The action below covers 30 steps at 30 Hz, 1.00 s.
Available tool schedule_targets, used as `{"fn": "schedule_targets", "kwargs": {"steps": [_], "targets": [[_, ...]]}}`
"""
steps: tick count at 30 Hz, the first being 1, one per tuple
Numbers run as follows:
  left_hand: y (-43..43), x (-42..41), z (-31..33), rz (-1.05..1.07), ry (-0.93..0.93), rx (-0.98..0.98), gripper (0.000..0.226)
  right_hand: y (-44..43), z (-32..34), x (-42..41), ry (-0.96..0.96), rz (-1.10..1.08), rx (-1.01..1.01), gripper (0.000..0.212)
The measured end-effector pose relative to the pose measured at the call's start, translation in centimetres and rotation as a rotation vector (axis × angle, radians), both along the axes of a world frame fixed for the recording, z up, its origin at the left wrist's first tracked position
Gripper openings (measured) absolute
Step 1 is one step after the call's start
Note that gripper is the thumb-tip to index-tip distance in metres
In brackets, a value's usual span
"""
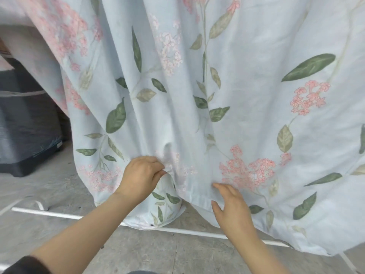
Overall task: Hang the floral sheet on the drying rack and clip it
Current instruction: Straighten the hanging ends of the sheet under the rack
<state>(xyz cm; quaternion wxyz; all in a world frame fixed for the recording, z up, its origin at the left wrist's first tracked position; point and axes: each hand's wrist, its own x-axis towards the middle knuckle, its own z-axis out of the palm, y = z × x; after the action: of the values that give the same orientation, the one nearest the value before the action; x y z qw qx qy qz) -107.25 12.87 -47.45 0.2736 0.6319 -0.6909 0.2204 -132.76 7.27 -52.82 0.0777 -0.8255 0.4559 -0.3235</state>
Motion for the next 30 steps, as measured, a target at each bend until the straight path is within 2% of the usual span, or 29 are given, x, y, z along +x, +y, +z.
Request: {"fn": "schedule_targets", "kwargs": {"steps": [6, 10, 15, 21, 24, 27, 30], "targets": [[-1.1, -2.1, -1.1, -0.035, 0.117, 0.051, 0.029, 2.4, 3.1, 3.7, -0.032, 0.181, -0.079, 0.044], [-1.3, -3.3, -1.6, -0.057, 0.172, 0.108, 0.023, 1.8, 2.3, 4.3, -0.021, 0.145, -0.072, 0.052], [-1.6, -4.4, -1.9, -0.119, 0.214, 0.173, 0.023, 0.6, 1.2, 3.4, -0.029, 0.071, -0.127, 0.036], [-1.8, -6.3, -2.6, -0.179, 0.234, 0.171, 0.024, 0.0, 0.9, 3.0, -0.048, 0.036, -0.158, 0.029], [-2.0, -6.6, -3.0, -0.2, 0.205, 0.163, 0.018, -0.2, 1.0, 2.7, -0.027, 0.02, -0.177, 0.026], [-1.9, -6.3, -3.6, -0.218, 0.093, 0.105, 0.014, -0.4, 0.6, 2.7, 0.102, 0.059, -0.202, 0.021], [-1.0, -5.4, -3.5, -0.189, -0.135, -0.155, 0.011, -1.0, 0.1, 1.8, 0.091, 0.048, -0.177, 0.023]]}}
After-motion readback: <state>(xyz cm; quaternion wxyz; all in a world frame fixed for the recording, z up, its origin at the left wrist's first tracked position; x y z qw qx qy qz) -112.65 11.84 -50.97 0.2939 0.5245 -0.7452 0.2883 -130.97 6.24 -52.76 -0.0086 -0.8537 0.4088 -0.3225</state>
